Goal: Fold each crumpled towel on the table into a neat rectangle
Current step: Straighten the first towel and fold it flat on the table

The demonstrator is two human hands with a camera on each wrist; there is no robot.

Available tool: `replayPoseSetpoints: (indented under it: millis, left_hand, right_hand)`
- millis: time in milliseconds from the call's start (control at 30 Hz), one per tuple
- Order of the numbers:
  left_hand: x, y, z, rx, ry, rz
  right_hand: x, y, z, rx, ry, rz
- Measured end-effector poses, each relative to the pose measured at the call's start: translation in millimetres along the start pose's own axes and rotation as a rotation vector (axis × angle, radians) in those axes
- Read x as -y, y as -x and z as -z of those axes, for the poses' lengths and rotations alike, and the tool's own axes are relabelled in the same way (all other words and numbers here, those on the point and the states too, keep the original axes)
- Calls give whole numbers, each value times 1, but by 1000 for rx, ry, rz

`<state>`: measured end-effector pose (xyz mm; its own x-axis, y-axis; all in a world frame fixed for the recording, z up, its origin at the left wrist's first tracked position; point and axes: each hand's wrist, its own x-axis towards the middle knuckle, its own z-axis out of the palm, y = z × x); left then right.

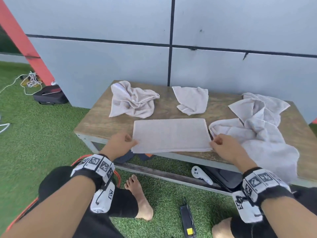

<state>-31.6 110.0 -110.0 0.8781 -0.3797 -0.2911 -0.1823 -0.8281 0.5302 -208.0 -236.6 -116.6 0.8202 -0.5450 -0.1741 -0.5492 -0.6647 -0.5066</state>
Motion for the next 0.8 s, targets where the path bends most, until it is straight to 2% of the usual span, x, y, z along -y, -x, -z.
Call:
replayPoseSetpoints:
  millis: [133, 233, 567, 667, 800]
  left_hand:
    - [-6, 0, -14, -76, -82, 103]
    - [-9, 2, -17, -53, -58, 148]
    - [-19, 9, 2, -145, 70, 135]
    - [-23, 14, 10, -158, 160, 153]
    - [-22, 16, 6, -56, 211, 205]
  right_hand:
    - [6, 3, -11, -51, 62, -27]
    - [7, 2, -12, -68, 54, -43]
    - [15, 5, 12, -49, -141, -44]
    - [22, 7, 23, 0, -188, -48]
    - [19, 7, 27, 129, -86, -79]
